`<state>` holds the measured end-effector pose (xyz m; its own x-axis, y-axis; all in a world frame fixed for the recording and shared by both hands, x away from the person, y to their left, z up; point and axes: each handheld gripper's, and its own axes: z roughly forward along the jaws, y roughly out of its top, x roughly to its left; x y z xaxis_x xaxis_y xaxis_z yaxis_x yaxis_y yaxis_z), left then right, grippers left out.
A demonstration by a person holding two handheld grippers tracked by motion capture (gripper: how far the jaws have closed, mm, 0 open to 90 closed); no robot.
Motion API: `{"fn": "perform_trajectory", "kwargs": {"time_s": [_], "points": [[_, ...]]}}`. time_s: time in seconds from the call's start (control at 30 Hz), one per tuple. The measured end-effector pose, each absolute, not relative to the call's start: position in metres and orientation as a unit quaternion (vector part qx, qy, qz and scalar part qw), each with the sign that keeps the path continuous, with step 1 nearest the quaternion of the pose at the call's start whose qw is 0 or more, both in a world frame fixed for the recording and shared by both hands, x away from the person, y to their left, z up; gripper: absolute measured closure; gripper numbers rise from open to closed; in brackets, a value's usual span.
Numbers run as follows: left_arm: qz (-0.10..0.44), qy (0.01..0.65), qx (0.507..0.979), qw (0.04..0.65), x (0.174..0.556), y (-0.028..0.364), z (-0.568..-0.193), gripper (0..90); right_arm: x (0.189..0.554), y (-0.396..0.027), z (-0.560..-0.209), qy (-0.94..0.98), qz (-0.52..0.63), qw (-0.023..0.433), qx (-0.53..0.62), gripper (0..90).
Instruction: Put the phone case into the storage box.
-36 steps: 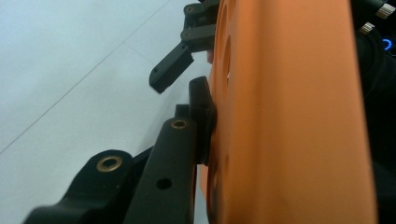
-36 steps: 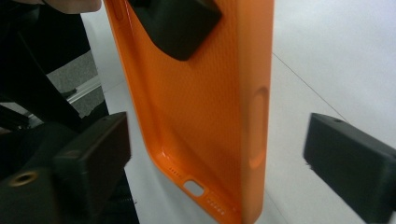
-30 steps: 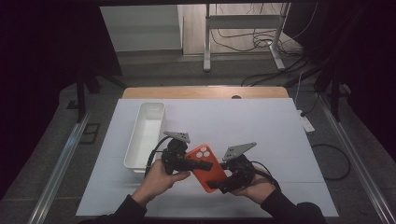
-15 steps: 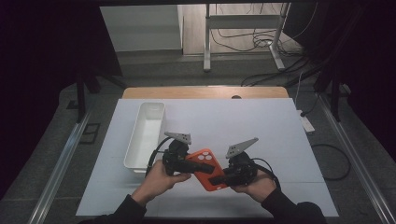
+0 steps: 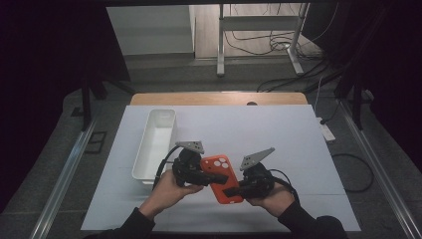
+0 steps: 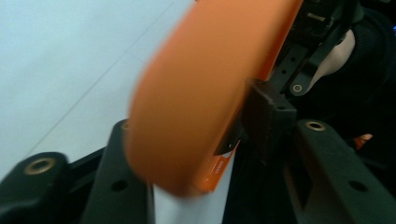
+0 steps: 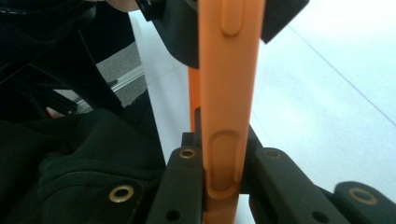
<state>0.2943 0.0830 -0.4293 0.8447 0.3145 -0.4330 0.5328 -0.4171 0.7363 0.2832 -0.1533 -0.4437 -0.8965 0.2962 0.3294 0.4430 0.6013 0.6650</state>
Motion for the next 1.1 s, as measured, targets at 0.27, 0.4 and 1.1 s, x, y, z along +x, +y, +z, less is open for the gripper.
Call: {"fn": "perform_trajectory", "kwargs": {"time_s": [0.27, 0.4, 1.1], "points": [[-0.072, 0.265, 0.841, 0.466, 0.293, 0.084, -0.425, 34.6, 0.285, -0.156, -0.443, -0.889, -0.398, 0.076, -0.215, 84.8], [-0.055, 0.272, 0.842, 0.463, 0.293, 0.086, -0.424, 25.6, 0.285, -0.157, -0.442, -0.888, -0.399, 0.07, -0.217, 84.8], [0.029, 0.306, 0.861, 0.406, 0.291, 0.094, -0.419, 0.7, 0.288, -0.166, -0.441, -0.883, -0.398, 0.019, -0.249, 84.6]]}}
